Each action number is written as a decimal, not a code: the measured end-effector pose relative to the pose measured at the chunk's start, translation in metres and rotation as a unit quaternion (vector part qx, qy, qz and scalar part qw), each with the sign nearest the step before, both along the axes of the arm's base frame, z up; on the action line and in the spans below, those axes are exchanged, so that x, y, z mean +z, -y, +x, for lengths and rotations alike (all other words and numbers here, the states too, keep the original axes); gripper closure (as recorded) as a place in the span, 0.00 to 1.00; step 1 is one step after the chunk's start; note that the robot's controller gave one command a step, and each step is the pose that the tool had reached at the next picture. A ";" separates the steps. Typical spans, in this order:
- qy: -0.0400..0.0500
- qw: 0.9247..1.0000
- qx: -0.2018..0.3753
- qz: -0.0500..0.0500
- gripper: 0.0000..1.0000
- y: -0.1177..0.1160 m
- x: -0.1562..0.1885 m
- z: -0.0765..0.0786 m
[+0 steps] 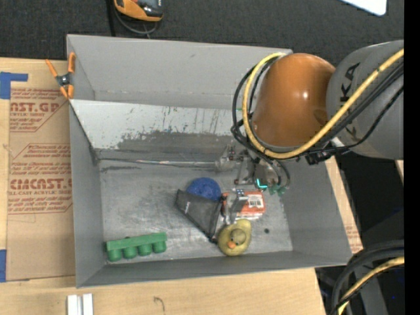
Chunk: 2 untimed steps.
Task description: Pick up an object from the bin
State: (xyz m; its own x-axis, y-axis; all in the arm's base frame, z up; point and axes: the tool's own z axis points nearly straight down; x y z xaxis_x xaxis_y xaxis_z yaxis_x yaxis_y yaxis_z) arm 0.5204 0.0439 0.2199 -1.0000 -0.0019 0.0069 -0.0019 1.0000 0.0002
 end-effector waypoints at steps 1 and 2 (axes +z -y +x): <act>0.004 1.000 -0.001 0.000 0.00 0.000 0.005 0.002; 0.007 1.000 -0.022 0.001 0.00 -0.004 -0.053 0.015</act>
Offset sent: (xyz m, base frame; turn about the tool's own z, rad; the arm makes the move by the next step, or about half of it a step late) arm 0.0325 0.0089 -0.1499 0.1135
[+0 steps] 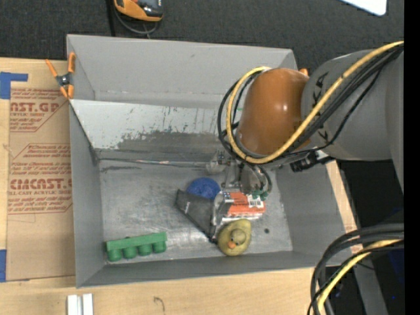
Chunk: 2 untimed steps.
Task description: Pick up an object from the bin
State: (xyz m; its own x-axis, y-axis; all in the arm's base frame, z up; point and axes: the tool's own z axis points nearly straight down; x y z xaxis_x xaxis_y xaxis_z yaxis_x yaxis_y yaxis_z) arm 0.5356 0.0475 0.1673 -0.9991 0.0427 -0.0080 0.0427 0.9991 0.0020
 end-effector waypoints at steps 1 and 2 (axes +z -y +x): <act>-0.006 0.999 -0.047 0.000 0.00 0.000 -0.033 0.007; -0.003 0.995 -0.099 0.000 0.00 0.014 -0.023 0.023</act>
Offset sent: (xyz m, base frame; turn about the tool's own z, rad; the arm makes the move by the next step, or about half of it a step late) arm 0.0222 -0.0147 -0.0228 0.1970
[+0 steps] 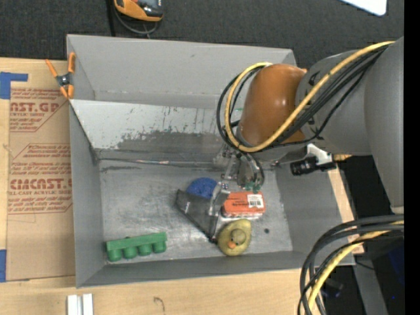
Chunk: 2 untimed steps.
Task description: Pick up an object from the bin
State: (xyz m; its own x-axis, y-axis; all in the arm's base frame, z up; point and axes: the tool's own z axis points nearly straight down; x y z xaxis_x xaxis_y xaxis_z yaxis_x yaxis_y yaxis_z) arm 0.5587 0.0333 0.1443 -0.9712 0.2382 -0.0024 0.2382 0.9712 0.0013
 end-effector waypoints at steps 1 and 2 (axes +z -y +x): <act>0.002 0.998 -0.067 0.001 0.00 -0.016 -0.071 -0.004; 0.007 1.000 0.022 0.001 1.00 -0.016 -0.069 0.006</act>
Offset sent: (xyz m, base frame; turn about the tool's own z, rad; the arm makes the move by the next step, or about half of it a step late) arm 0.0007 0.0145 -0.0743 -0.0413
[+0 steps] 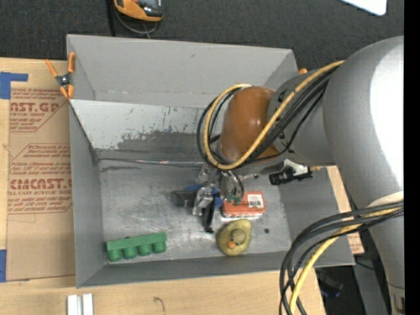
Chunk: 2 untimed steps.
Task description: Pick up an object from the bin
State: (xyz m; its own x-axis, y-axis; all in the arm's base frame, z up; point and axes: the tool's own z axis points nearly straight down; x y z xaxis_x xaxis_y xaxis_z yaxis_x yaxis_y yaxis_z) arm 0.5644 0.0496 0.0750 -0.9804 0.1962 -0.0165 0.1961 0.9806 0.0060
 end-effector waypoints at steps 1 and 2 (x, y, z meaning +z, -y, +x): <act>0.000 1.000 0.000 0.000 1.00 0.000 0.000 0.000; -0.002 1.000 0.000 0.000 1.00 0.000 0.002 0.000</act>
Offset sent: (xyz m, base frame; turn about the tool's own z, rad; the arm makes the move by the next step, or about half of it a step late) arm -0.0001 0.0000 0.0189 -0.0001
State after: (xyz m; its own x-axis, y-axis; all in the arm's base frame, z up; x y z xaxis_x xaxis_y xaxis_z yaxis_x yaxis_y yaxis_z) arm 0.5639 0.0496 0.0769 -0.9804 0.1966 -0.0123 0.1966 0.9805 0.0047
